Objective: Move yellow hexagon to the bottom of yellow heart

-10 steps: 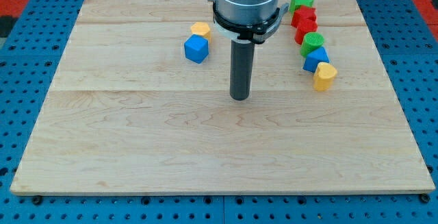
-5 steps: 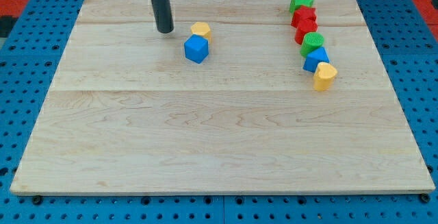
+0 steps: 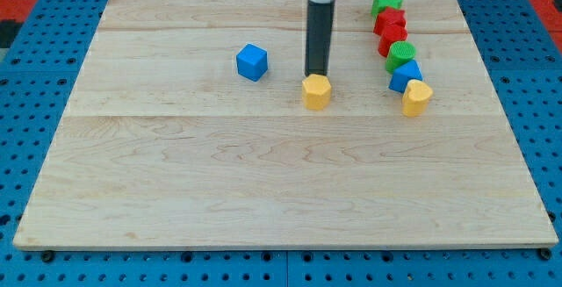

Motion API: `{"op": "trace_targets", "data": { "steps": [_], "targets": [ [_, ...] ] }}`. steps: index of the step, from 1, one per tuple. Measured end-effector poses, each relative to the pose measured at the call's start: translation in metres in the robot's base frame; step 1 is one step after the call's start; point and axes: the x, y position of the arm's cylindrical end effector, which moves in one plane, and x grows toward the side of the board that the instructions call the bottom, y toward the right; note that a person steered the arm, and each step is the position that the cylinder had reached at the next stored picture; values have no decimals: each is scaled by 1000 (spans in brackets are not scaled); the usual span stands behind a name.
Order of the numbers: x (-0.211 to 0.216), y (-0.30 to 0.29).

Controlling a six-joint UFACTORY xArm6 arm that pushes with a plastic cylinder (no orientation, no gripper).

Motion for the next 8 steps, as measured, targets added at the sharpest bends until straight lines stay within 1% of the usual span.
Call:
{"op": "trace_targets", "data": {
  "steps": [1, 3, 4, 6, 7, 8],
  "targets": [
    [27, 7],
    [40, -49],
    [70, -49],
    [76, -18],
    [98, -20],
    [106, -10]
  ]
}}
